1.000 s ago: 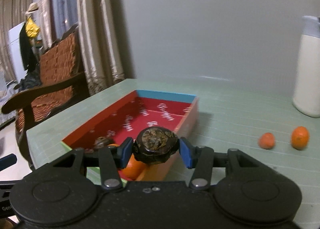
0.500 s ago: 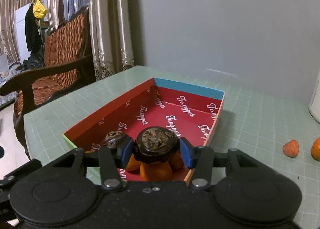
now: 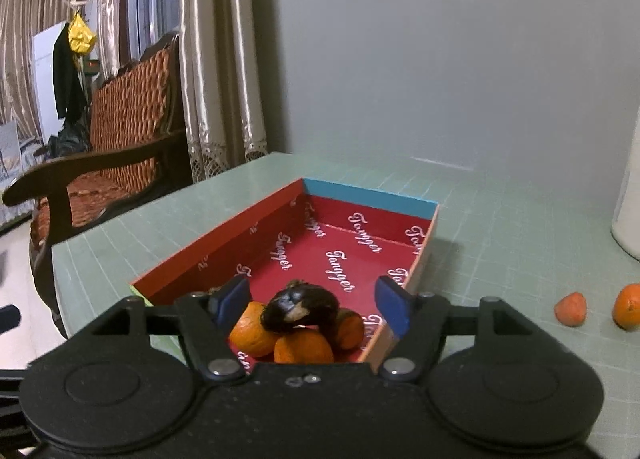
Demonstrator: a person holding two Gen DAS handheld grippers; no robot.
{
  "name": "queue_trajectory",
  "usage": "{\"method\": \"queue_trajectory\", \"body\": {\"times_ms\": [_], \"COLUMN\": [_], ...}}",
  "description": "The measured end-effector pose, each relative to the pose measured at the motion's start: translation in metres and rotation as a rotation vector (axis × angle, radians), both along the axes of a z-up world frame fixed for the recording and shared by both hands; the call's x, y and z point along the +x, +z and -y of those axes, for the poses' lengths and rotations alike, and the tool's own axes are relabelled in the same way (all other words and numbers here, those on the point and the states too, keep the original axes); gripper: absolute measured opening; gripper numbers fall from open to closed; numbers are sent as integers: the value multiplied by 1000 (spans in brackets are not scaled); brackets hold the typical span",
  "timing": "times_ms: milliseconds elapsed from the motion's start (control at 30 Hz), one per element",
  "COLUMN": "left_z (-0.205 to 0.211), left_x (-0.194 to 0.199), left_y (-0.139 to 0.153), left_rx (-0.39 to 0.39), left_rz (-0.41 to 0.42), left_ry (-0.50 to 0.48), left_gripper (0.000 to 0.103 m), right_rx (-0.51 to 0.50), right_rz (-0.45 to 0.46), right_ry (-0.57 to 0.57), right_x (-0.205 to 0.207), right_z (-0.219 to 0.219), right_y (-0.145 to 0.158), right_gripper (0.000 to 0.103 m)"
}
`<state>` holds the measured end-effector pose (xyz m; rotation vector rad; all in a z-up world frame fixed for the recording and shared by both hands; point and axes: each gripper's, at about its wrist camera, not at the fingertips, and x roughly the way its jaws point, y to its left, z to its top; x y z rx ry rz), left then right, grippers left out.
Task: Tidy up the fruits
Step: 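Carry the dark brown nut with the right gripper into the red box and release, then move the left gripper to the small orange fruit and grasp it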
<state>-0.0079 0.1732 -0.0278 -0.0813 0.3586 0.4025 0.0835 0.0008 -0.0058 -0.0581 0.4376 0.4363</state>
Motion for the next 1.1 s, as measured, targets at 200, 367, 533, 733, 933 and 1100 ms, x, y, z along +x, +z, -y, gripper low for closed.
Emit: {"method": "queue_trajectory", "body": {"times_ms": [200,367,533,733,933,1100], "left_z": [8,18,44,89,130,160], "left_x": [1,3,8,16,24,34], "left_y": [0,3,5,7,12,12], "left_rx": [14,9,27,75,103,124], "left_rz": [-1,1,12,17,18,7], "left_ry": [-15,-45,-110,-227,-319,-372], "left_gripper": [103,103,103,103,103,103], "right_rx": [25,37,32,18,28,31], "right_rz": [17,51,88,94,93,105], "right_ry": [-22,-56,-142,-305,-450,-588], "right_x": [-7,-17,-28,-37,-43,-52], "right_z": [18,42,80,136,181,212], "right_y": [9,18,18,1,-9,-12], "right_gripper": [69,70,77,83,89,92]}}
